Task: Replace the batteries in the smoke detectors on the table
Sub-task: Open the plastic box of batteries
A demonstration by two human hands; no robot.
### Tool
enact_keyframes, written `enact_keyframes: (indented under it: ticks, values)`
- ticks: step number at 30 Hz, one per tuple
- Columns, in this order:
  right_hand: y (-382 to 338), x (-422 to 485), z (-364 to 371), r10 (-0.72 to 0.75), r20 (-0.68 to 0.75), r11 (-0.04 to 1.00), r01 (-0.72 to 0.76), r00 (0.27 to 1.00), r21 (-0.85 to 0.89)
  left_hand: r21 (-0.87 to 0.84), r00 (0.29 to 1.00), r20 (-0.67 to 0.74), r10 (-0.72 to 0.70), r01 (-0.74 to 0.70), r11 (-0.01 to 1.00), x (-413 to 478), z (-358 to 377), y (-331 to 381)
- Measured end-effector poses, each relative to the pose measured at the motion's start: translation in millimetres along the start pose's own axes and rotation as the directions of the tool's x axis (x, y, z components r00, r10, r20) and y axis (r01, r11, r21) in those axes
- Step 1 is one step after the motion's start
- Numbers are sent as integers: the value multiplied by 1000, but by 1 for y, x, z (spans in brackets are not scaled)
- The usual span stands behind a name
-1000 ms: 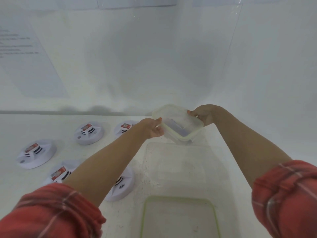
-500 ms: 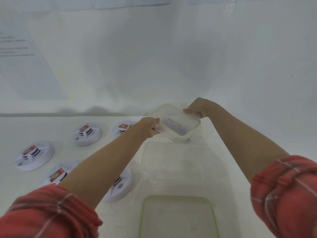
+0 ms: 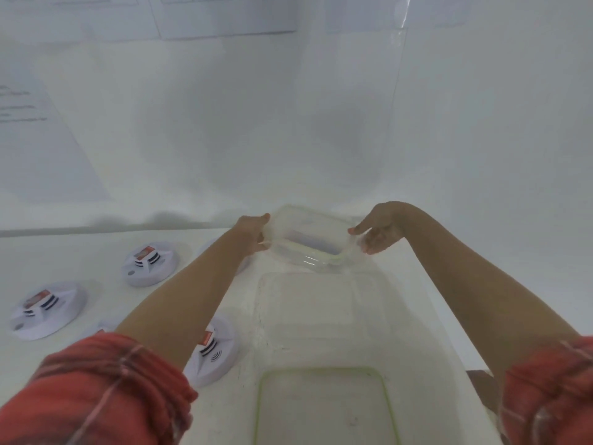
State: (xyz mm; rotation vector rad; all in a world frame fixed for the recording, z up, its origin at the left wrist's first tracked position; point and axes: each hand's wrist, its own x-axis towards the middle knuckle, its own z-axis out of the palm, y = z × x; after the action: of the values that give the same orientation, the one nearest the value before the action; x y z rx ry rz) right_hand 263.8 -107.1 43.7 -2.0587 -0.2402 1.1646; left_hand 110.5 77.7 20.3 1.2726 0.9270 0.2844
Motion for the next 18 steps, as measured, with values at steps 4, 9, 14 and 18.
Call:
enact_keyframes:
  ticks: [4,9,14,18]
  values:
    - [6,8,-2,-7,-39,968,17,999,252,52,999,0,-42,42,998,-8,-2,-1]
    - [13,9,0,-24,-95,947,54,995,316,80,992,-49,-115,119,990,-2,-14,-5]
    - [9,0,-6,-74,-98,907,107,993,408,16,993,-84,-87,89,996,-29,-16,7]
    - [-5,-28,-10,-133,-63,853,146,989,501,-74,991,-114,-66,58,996,-50,-23,29]
